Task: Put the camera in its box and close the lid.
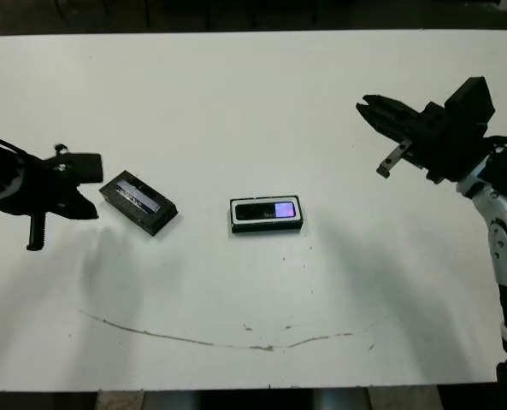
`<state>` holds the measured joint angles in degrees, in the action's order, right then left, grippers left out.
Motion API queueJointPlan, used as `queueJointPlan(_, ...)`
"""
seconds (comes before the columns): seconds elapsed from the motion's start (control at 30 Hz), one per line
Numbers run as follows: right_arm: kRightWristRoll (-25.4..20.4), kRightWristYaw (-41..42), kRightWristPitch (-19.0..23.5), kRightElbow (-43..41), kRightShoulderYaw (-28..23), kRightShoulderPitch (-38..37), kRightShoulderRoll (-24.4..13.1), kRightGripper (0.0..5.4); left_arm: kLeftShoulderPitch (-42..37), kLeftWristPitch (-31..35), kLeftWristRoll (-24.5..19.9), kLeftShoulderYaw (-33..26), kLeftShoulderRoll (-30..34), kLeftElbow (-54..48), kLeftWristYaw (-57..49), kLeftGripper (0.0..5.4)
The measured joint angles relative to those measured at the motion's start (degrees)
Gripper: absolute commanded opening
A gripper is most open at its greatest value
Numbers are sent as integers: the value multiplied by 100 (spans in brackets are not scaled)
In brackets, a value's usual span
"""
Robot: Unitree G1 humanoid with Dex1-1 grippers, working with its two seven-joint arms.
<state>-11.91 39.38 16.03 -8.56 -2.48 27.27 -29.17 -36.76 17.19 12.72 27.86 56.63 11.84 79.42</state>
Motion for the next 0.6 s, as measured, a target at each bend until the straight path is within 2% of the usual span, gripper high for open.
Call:
queueJointPlan(0.23, -69, 9, 3, 9, -2, 4, -4, 1, -263, -472, 334, 203, -134, 515, 320, 0)
queueJointPlan(0.6, -91, 19, -2, 46, 5, 7, -5, 1, -479, -583, 563, 104, -477, 1212, 121, 0)
